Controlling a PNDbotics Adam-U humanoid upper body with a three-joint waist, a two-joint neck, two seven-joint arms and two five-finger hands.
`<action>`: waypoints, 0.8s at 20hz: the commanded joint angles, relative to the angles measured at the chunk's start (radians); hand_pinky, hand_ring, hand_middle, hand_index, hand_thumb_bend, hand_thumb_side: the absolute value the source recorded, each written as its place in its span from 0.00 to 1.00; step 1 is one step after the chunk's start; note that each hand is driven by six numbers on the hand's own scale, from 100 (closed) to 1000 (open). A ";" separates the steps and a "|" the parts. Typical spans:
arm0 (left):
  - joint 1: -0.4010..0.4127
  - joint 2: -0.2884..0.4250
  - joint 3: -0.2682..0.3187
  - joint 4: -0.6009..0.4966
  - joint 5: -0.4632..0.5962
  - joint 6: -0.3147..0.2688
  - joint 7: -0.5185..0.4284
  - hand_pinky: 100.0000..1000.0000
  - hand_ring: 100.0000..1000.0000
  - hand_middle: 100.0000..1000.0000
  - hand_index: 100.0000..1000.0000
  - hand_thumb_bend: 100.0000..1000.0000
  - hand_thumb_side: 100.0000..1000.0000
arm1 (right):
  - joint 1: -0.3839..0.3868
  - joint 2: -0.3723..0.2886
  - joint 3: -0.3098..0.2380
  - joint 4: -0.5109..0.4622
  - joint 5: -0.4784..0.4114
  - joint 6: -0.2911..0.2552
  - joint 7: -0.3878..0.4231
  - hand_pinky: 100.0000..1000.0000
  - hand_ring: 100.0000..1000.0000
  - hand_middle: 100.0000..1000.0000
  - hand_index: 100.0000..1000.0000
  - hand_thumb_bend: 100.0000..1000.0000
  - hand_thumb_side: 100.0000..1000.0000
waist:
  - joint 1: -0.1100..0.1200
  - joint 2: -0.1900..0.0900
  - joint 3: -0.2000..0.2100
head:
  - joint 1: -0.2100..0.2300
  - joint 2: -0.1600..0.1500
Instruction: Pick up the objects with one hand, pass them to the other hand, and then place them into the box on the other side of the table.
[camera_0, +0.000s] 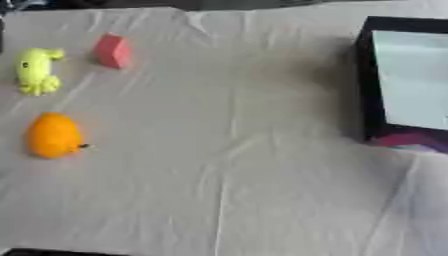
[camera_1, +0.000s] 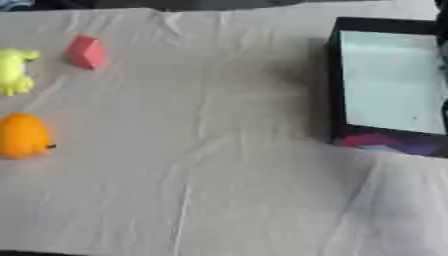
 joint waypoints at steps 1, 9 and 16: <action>-0.009 0.042 0.015 -0.018 -0.001 -0.001 0.004 0.78 0.75 0.77 0.90 0.55 0.66 | -0.013 -0.020 -0.001 -0.020 -0.002 0.003 0.000 0.92 0.79 0.86 0.93 0.41 0.58 | -0.007 -0.042 0.003 | -0.002 0.006; -0.001 0.088 0.005 -0.061 -0.165 -0.009 -0.036 0.78 0.77 0.78 0.90 0.56 0.63 | -0.013 -0.024 0.004 -0.020 0.002 0.005 0.001 0.92 0.79 0.86 0.93 0.41 0.58 | -0.007 -0.045 0.003 | -0.006 0.006; 0.008 0.203 -0.022 -0.172 -0.560 -0.020 -0.340 0.80 0.80 0.80 0.90 0.67 0.54 | -0.013 -0.025 0.009 -0.020 0.010 0.009 0.010 0.92 0.79 0.85 0.93 0.41 0.58 | -0.004 -0.047 0.004 | 0.000 0.006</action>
